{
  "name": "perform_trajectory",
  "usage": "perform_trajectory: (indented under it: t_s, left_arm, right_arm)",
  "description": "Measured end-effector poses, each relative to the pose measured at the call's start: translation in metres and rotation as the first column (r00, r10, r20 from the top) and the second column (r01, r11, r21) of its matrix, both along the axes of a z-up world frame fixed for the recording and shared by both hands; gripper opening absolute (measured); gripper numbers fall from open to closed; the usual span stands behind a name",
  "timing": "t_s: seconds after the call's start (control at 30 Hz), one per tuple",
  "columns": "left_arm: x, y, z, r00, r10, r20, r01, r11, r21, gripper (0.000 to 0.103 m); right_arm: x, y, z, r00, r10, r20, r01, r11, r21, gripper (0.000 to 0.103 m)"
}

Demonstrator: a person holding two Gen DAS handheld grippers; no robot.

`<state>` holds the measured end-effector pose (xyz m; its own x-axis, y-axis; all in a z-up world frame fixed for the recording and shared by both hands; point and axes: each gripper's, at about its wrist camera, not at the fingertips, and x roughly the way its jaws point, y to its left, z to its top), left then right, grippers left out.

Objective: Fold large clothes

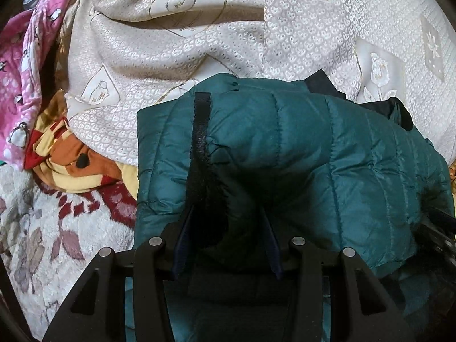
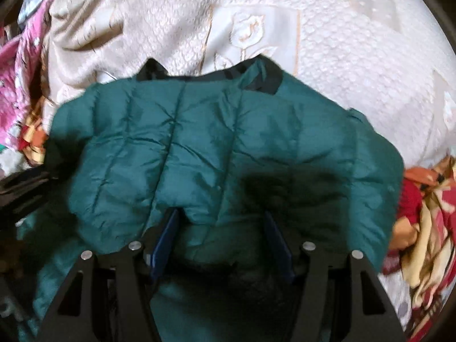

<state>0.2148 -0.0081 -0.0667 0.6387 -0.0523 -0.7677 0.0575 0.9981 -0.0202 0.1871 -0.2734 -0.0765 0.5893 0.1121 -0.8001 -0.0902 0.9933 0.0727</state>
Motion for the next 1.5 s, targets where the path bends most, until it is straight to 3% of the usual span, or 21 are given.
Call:
perform_trajectory:
  t_s: [0.17,0.27,0.33,0.4,0.5,0.67,0.83,0.93,1.03,1.13,1.33,1.5]
  left_arm:
    - [0.0,0.001,-0.002,1.0,0.002,0.004,-0.002,1.0,0.002,0.028]
    - [0.001,0.001,-0.004,1.0,0.002,0.004,-0.002,1.0,0.008,0.029]
    - [0.001,-0.001,-0.006,1.0,0.003,0.006,-0.003,1.0,0.016,0.032]
    - [0.004,-0.003,-0.008,1.0,0.012,0.001,-0.012,1.0,0.027,0.038]
    - [0.007,-0.002,-0.008,1.0,0.016,-0.01,-0.016,1.0,0.004,0.04]
    - [-0.006,0.012,0.011,1.0,0.029,0.002,-0.029,0.999,-0.021,0.04]
    - [-0.023,0.022,0.03,0.998,0.028,0.054,-0.028,1.0,-0.001,0.04]
    - [-0.033,0.022,0.036,0.998,0.024,0.058,-0.025,1.0,0.013,0.04]
    - [-0.043,0.026,0.038,0.998,0.024,0.059,-0.025,1.0,0.017,0.04]
    - [-0.054,0.03,0.042,0.998,0.015,0.062,-0.017,1.0,0.025,0.04]
    - [-0.082,0.036,0.049,0.998,-0.001,0.066,-0.002,0.998,0.058,0.04]
    - [-0.107,0.046,0.05,0.998,0.001,0.057,-0.005,0.998,0.058,0.04]
  right_arm:
    - [-0.026,-0.02,0.009,1.0,-0.01,0.024,0.012,0.998,-0.064,0.071]
    - [-0.02,-0.036,-0.006,0.999,-0.04,-0.013,0.039,0.993,-0.114,0.071]
    - [-0.012,-0.041,-0.021,0.998,-0.049,-0.039,0.045,0.995,-0.092,0.072]
    - [-0.002,-0.034,-0.026,0.998,-0.051,-0.032,0.047,0.991,-0.125,0.072]
    - [0.0,-0.03,-0.026,0.998,-0.048,-0.026,0.044,0.988,-0.151,0.072]
    - [-0.026,-0.04,-0.001,0.998,-0.06,-0.006,0.059,0.995,-0.074,0.073]
    - [-0.04,-0.047,0.023,0.995,-0.081,0.051,0.083,0.996,-0.041,0.081]
    - [-0.034,-0.045,0.017,0.996,-0.082,0.034,0.083,0.996,-0.043,0.081]
    - [-0.016,-0.043,-0.01,0.992,-0.111,-0.052,0.105,0.99,-0.097,0.081]
    - [-0.009,-0.035,-0.012,0.992,-0.119,-0.049,0.113,0.988,-0.105,0.081]
    - [-0.043,-0.031,0.026,0.996,-0.083,-0.008,0.083,0.995,-0.059,0.084]
    - [-0.077,-0.037,0.033,0.997,-0.075,-0.031,0.075,0.997,-0.017,0.086]
